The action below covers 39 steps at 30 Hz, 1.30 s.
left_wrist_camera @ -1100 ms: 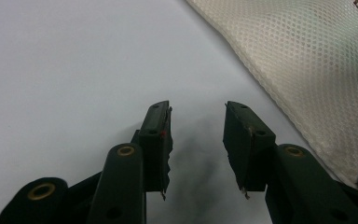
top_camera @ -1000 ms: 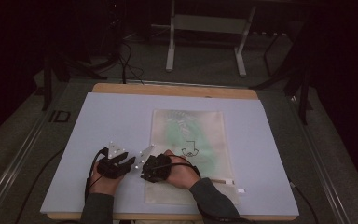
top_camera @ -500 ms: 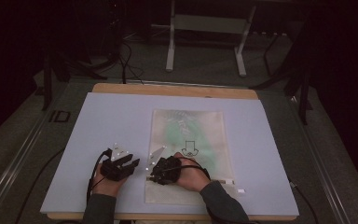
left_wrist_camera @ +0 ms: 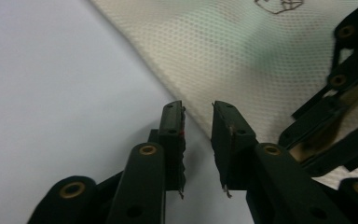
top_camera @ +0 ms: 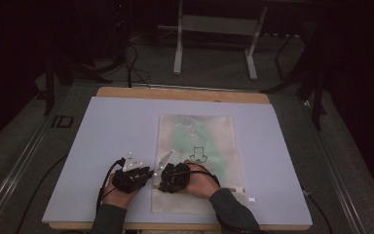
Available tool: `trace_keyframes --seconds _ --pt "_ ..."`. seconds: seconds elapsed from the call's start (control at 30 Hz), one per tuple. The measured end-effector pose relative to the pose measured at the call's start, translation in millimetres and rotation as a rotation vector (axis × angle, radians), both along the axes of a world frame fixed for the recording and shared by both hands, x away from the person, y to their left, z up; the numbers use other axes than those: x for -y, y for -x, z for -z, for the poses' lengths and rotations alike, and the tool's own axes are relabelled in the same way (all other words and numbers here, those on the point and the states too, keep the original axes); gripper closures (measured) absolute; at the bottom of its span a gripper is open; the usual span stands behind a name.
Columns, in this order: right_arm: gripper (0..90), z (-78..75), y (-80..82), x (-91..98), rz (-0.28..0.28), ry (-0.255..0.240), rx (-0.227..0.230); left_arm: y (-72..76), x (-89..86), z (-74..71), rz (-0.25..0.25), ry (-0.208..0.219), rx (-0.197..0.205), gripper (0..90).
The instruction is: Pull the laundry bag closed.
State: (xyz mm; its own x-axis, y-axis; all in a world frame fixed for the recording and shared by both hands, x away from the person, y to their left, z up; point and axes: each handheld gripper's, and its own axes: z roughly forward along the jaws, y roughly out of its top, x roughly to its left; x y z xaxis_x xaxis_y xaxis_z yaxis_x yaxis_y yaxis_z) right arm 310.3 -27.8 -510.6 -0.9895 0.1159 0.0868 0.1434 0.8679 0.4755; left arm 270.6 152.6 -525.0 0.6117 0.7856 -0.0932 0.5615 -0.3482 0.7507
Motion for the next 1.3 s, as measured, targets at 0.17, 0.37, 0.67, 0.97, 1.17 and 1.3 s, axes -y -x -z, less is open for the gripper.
trace_keyframes --seconds 0.17,0.37,0.67,0.97,1.17,1.3 --pt "81.2 -0.3 0.0 -0.3 -0.002 0.008 0.006 1.9 5.3 0.1 0.036 0.010 -0.014 79.5" --pt "81.4 0.7 1.7 0.2 -0.003 0.000 0.020 4.9 11.4 0.4 0.079 0.011 -0.034 85.5" --pt "81.4 1.0 3.9 0.1 -0.007 0.004 0.044 4.3 16.6 4.1 0.097 -0.007 -0.077 88.8" --pt "81.4 1.2 4.1 0.4 -0.007 0.002 0.046 3.9 18.5 5.8 0.100 -0.021 -0.099 89.2" --pt "81.4 0.4 3.9 -1.0 -0.033 0.012 0.057 3.3 18.8 6.6 0.117 -0.043 -0.096 89.2" --pt "81.9 -0.9 4.0 -2.0 -0.045 0.028 0.064 3.9 20.7 6.5 0.117 -0.057 -0.088 89.4"
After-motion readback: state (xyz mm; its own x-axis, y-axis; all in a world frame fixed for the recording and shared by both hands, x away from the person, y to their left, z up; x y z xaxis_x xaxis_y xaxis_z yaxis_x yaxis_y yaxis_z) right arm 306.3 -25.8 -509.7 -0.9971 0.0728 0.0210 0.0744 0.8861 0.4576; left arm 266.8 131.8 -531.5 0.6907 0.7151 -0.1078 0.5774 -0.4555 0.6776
